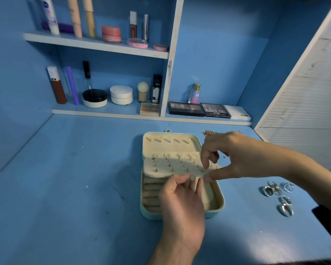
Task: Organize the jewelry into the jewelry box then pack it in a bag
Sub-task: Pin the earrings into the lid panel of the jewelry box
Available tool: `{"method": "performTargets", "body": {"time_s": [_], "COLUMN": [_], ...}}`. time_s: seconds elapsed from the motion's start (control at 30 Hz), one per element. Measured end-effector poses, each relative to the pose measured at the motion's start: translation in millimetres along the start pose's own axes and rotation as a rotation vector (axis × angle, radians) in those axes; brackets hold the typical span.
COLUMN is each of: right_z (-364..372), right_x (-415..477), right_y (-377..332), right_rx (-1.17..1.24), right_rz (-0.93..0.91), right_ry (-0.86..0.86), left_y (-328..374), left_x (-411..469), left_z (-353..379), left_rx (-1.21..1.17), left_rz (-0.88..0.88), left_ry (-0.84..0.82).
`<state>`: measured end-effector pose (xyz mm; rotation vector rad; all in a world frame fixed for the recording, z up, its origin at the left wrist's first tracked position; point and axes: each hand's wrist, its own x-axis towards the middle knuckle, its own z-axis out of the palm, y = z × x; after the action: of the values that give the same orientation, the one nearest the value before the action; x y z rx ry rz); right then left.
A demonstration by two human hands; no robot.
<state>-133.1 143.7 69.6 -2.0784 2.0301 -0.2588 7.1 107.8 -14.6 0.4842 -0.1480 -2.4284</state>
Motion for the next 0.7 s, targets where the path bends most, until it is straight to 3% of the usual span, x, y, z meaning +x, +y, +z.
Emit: {"method": "performTargets", "body": {"time_s": [0.7], "right_z": [-25.0], "right_x": [28.4], "right_y": [20.4], "right_rx": [-0.034], "right_rz": [0.038], "right_ry": [0.288], "left_y": [18.9], "left_x": [-5.8], "left_z": [11.2], "left_rx": [0.160], "left_rz": [-0.116], "left_ry": [0.176]}}
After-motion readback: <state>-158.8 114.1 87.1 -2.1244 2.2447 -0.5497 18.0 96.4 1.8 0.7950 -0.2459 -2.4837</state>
